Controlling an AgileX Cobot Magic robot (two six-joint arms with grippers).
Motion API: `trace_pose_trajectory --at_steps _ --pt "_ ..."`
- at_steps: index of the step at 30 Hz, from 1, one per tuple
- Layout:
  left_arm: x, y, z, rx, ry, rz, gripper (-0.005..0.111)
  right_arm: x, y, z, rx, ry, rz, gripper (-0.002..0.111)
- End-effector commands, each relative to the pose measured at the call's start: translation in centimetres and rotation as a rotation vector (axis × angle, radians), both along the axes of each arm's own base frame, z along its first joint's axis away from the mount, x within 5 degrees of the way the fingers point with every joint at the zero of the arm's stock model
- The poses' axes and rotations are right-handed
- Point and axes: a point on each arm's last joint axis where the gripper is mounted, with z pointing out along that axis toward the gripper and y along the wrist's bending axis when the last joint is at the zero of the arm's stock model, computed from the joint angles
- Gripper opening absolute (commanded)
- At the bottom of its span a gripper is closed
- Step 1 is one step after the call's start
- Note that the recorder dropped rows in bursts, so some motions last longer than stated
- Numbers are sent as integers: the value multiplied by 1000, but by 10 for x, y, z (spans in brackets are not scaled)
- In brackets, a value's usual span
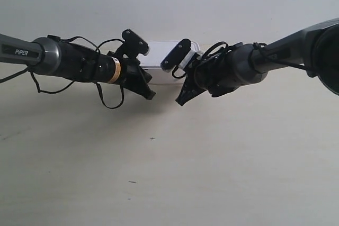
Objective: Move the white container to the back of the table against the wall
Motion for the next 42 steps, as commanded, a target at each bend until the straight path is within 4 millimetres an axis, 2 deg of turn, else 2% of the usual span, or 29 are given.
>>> trace_pose_trajectory --at_steps 1,13,17,22,31,37,42 --pt "7 -1 -4 -11 -7 8 0 8 -2 1 19 -5 6 0" --pt "16 -3 4 -18 -47 8 0 21 6 7 51 -39 19 0" --pt "19 3 5 -11 -56 16 0 23 7 7 56 -44 21 0" --pt "22 11 -2 -18 -41 31 0 24 11 8 75 -36 45 0" --pt "31 9 -10 -29 -54 27 0 28 6 7 92 -29 40 0" --pt "34 8 -13 -25 -61 20 0 35 6 -2 90 -34 30 0" --pt "40 14 -13 -24 -76 30 0 42 9 -1 99 -53 31 0"
